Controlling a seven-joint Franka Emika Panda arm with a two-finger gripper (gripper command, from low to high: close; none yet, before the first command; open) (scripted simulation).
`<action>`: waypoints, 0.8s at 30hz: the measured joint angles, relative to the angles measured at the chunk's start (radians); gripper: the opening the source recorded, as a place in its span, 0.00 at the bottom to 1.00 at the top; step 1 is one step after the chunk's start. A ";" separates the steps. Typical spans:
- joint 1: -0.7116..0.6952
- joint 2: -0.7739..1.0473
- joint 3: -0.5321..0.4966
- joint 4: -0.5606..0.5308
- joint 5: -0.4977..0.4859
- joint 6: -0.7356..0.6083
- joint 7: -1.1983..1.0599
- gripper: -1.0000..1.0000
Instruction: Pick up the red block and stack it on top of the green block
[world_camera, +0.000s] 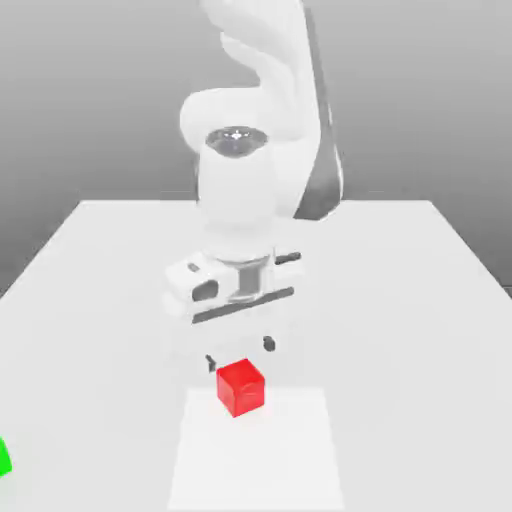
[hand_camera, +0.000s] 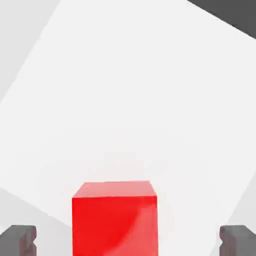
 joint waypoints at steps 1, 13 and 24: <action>-0.021 0.039 0.027 0.004 0.025 0.033 -0.020 0.50; -0.058 0.027 0.054 0.001 -0.004 0.022 0.001 0.00; -0.143 -0.071 -0.013 0.143 0.082 -0.237 0.016 0.00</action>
